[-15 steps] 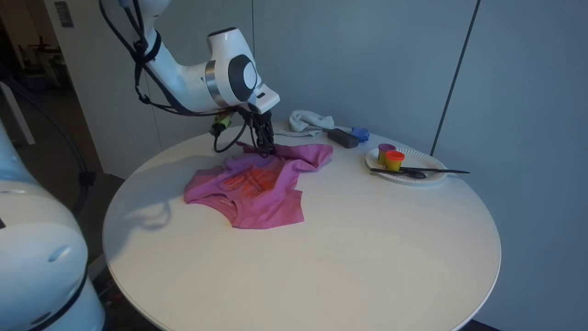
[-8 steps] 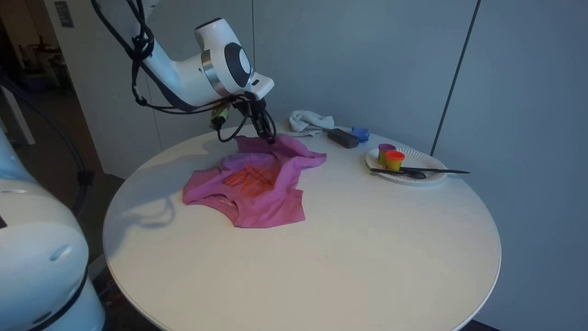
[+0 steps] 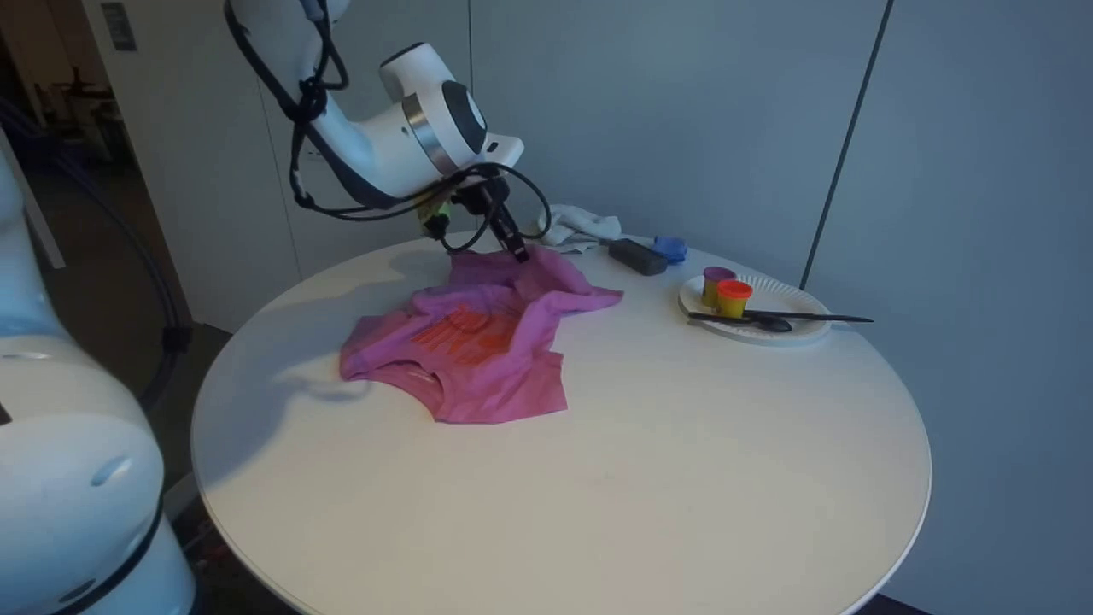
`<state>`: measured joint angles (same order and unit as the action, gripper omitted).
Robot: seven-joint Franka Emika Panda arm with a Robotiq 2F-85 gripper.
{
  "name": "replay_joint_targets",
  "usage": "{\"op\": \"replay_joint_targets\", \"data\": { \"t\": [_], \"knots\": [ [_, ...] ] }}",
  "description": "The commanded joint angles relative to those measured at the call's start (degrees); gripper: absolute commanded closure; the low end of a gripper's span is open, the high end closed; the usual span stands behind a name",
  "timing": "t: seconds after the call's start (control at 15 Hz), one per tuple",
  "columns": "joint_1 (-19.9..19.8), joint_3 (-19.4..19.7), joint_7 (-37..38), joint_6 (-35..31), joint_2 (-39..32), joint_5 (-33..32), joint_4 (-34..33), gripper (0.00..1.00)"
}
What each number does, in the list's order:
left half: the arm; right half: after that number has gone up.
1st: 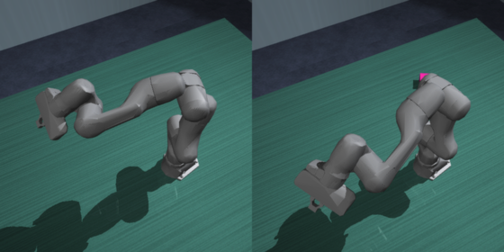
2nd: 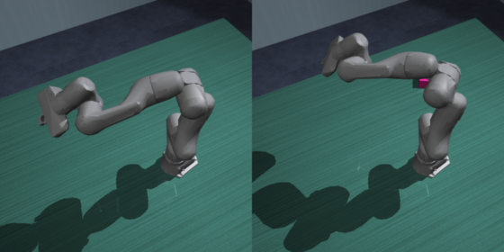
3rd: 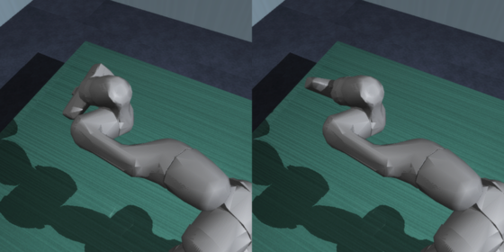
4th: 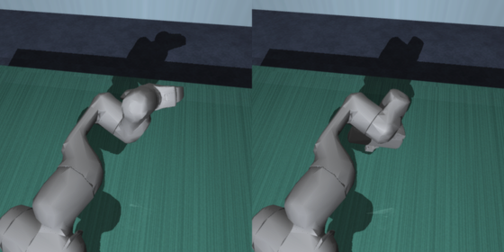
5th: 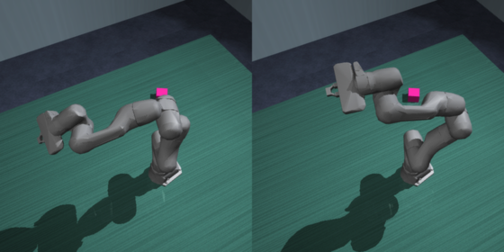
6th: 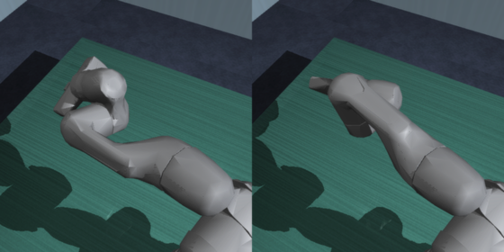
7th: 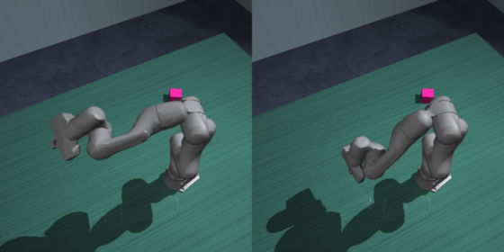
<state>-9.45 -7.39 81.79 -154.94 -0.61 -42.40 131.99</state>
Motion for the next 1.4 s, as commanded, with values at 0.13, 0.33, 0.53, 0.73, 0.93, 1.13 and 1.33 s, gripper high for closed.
{"op": "replay_joint_targets", "data": {
  "t": [0.13,0.33,0.53,0.73,0.93,1.13,1.33],
  "knots": [
    [0.4,-0.2,-2.8,1.4,-4.2,-4.7,-8.2,0.95],
    [0.4,-0.3,-4.9,2.2,-5.7,-4.4,-10.9,0.89],
    [0.3,-0.3,-5.6,0.6,-5.4,-3.7,-10.2,0.56],
    [0.3,-0.9,-6.0,-0.8,-1.9,-2.5,-5.6,0.32],
    [1.4,-2.7,-13.2,4.0,3.6,9.5,1.3,0.09],
    [7.7,0.4,-10.9,19.9,10.7,13.8,5.6,0.00],
    [8.4,-1.9,-4.8,35.6,17.9,12.3,7.4,0.00]
  ]
}}
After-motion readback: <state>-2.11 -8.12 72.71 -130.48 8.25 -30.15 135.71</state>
